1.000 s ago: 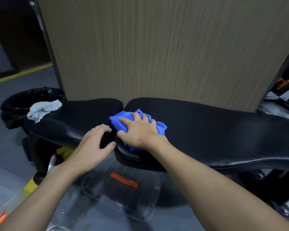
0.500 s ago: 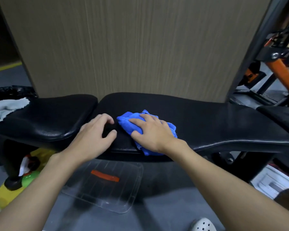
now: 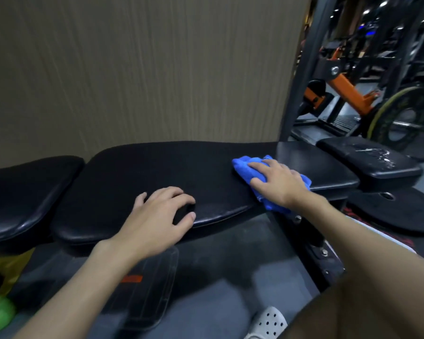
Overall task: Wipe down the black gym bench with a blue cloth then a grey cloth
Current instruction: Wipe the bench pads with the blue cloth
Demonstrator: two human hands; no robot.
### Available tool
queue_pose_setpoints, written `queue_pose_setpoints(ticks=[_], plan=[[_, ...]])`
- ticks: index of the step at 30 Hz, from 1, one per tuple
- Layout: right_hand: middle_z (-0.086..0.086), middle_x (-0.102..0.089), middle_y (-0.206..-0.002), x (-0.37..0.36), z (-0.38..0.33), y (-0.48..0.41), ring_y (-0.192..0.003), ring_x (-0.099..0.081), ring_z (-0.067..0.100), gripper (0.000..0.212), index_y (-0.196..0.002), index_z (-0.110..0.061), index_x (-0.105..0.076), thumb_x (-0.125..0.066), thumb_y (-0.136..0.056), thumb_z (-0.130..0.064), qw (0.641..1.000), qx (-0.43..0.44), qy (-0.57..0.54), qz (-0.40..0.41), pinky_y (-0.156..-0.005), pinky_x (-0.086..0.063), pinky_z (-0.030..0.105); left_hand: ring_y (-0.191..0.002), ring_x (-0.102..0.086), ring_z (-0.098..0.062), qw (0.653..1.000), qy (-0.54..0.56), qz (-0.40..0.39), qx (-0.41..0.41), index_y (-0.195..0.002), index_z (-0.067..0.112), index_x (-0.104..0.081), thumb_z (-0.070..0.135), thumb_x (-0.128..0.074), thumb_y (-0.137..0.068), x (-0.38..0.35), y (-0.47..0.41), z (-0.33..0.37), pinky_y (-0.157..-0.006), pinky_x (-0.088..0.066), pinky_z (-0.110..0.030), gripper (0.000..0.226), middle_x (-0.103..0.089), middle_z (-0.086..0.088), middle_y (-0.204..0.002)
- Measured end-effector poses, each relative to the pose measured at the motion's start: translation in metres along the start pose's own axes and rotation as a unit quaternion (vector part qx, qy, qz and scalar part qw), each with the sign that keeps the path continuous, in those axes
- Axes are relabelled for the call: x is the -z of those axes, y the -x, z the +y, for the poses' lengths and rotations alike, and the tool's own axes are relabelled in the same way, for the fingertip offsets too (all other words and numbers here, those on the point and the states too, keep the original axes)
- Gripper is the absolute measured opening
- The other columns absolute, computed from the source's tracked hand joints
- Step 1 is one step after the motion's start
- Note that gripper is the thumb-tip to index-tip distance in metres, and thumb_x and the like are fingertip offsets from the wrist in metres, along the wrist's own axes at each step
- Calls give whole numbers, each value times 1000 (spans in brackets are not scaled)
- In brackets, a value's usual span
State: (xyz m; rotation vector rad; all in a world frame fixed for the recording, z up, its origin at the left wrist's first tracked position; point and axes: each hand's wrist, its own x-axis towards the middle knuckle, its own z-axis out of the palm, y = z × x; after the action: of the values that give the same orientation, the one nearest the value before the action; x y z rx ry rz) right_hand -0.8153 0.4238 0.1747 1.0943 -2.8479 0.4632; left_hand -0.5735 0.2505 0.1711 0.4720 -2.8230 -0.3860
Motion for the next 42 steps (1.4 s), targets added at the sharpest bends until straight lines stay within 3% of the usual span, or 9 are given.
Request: queue_pose_setpoints(ticks=[4,10,16,24,32,36,38,42], plan=[[0,-38,-152,18,68,-5,-135,-39,31,69,-139,-48,-43,-30,-72,-59,996,-86,8,16,-109,-29,50,-121,-39,-6,1000,-25,16,0,-115,44,-51,67,-24,-78,-5,-5,1,-110,-25,-47,51,-43,23,-116],[5,-39,-150,25,122,-3,-135,-37,34,58,-139,-47,-43,-39,-81,-54,978,-196,-7,67,-110,-24,53,-117,-38,-8,999,-37,20,3,-114,45,-50,69,-21,-76,-7,-7,1,-107,-25,-43,53,-43,22,-114],[11,-41,-145,19,107,5,-135,-36,37,54,-139,-43,-45,-38,-86,-51,972,-219,-11,89,-112,-24,51,-121,-43,-8,1000,12,10,-17,-118,42,-55,57,-43,-88,3,-4,-8,-109,-28,-42,36,-45,23,-123],[5,-40,-148,-13,11,35,-139,-30,29,47,-135,-45,-48,-41,-89,-47,990,-103,-18,91,-114,-17,48,-126,-43,-12,998,22,37,55,-119,35,-60,45,-49,-94,26,15,-48,-107,-30,-43,29,-45,16,-135],[3,-38,-147,-41,-122,79,-137,-29,32,56,-134,-44,-46,-28,-82,-51,997,41,-25,53,-113,-15,51,-127,-43,-11,993,23,70,97,-116,35,-61,34,-49,-95,34,48,-81,-113,-22,-50,25,-48,17,-133],[10,-33,-150,-51,-173,97,-136,-27,38,70,-141,-38,-38,-10,-79,-55,996,76,-12,46,-111,-14,56,-124,-45,-12,988,26,97,116,-116,31,-63,24,-49,-95,41,66,-104,-109,-28,-41,27,-49,16,-130],[14,-21,-157,-55,-201,103,-140,-19,40,79,-147,-34,-31,-4,-75,-54,995,96,-22,26,-113,-9,59,-118,-48,-11,985,55,109,124,-115,27,-65,20,-49,-95,43,76,-116,-102,-34,-32,26,-49,17,-124],[14,6,-164,-65,-249,105,-148,3,43,60,-153,-26,-16,-30,-97,-40,987,150,-39,-51,-115,1,62,-109,-53,-9,975,88,150,140,-109,20,-67,10,-50,-92,47,92,-137,-93,-34,-20,26,-54,12,-116]])
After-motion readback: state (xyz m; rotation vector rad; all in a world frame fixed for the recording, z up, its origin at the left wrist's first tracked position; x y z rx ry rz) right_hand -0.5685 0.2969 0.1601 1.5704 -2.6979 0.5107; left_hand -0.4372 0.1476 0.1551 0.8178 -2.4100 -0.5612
